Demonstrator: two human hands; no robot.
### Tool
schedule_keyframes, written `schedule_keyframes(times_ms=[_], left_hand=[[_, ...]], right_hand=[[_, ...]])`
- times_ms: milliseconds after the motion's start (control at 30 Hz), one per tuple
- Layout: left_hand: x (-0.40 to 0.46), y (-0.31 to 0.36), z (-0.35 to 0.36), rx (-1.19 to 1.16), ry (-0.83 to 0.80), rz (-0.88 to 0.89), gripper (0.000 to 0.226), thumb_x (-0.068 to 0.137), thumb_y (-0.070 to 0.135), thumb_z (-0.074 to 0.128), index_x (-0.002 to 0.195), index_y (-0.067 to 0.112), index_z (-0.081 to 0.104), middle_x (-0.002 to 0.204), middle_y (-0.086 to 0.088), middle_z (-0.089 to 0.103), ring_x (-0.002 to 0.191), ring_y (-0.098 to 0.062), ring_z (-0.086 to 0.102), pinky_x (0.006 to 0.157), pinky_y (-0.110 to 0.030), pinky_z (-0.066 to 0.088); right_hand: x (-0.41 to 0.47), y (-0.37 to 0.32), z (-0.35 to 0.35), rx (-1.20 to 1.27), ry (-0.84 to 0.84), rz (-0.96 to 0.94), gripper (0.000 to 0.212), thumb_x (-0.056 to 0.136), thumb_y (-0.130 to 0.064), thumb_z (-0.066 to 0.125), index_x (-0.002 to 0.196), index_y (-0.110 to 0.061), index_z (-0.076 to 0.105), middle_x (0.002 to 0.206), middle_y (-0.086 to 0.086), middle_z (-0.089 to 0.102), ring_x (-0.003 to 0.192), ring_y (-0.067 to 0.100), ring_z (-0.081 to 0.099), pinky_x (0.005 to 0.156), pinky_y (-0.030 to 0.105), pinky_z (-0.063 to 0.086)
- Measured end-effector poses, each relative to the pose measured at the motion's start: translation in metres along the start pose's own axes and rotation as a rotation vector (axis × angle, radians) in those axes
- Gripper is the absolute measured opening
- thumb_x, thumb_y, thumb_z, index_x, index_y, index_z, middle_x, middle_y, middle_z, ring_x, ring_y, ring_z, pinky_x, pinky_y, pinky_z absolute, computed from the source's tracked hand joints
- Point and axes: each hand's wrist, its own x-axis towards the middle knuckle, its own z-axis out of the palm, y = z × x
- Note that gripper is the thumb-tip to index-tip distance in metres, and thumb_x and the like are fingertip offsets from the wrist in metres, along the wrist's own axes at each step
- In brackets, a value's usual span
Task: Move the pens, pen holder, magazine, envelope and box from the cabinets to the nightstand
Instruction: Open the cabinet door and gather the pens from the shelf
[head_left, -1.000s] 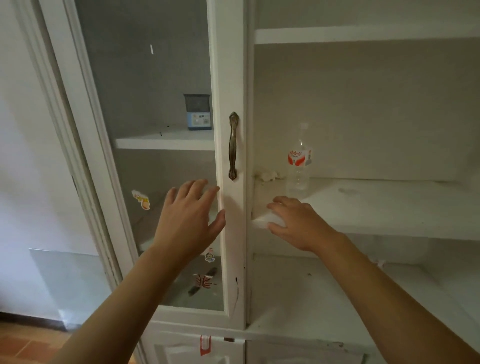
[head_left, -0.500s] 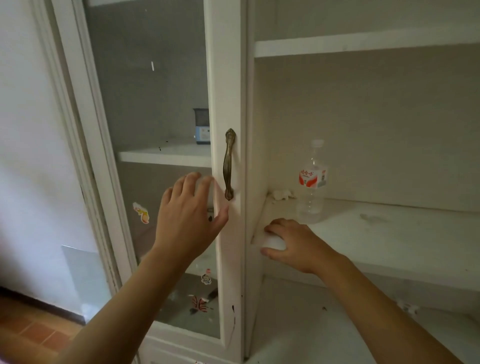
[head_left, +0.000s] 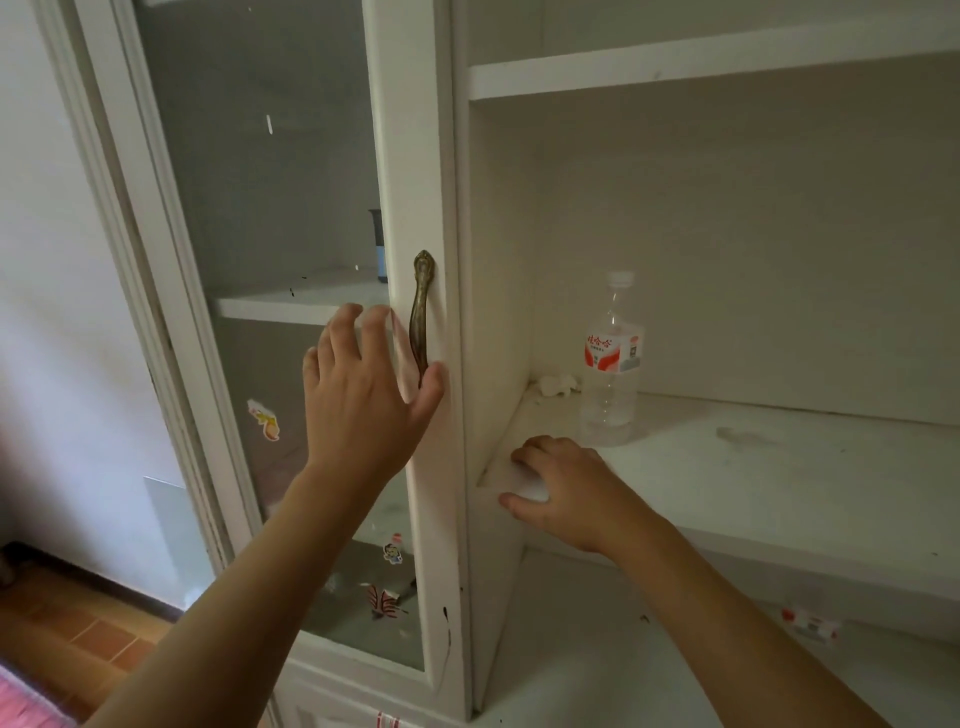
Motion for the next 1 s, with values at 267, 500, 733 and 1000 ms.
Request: schedule_keyframes(times_ms=[267,500,733,1000], left_hand=[[0.005,-0.001,-0.004,0.001,0.005,-0.003,0.068,0.088,0.061,0.058,0.141,0.021,0.041,0.159,-0.018,0.033,0.143,-0.04,0.038,0.112,-0.058,0.039],[0.006,-0.001,-0.005,0.018,0.027,0.012,0.061,0.087,0.058,0.062,0.132,0.019,0.05,0.152,-0.019,0.042,0.134,-0.039,0.047,0.107,-0.055,0.044],[-0.002,-0.006,-0.013,-0.008,0.044,0.027,0.061,0.086,0.056,0.062,0.134,0.019,0.052,0.152,-0.018,0.045,0.132,-0.039,0.05,0.105,-0.055,0.045],[-0.012,-0.018,-0.029,-0.062,0.067,0.06,0.062,0.088,0.055,0.063,0.137,0.019,0.05,0.153,-0.016,0.044,0.133,-0.038,0.05,0.103,-0.059,0.048]], right_hand=[[-0.002,0.001,0.002,0.011,0.003,0.001,0.065,0.095,-0.064,0.054,0.147,-0.024,0.052,0.148,-0.008,0.05,0.134,0.015,0.044,0.112,0.038,0.037],[-0.004,0.0,0.0,0.004,0.002,0.005,0.067,0.094,-0.065,0.05,0.147,-0.024,0.052,0.147,-0.008,0.051,0.132,0.016,0.045,0.112,0.038,0.037],[-0.01,-0.001,-0.004,0.039,0.029,-0.009,0.061,0.096,-0.061,0.052,0.144,-0.024,0.056,0.145,-0.01,0.053,0.129,0.013,0.047,0.112,0.035,0.039],[-0.013,0.0,-0.004,-0.001,0.098,-0.113,0.047,0.099,-0.049,0.058,0.135,-0.019,0.064,0.138,-0.006,0.061,0.122,0.015,0.053,0.108,0.031,0.036]])
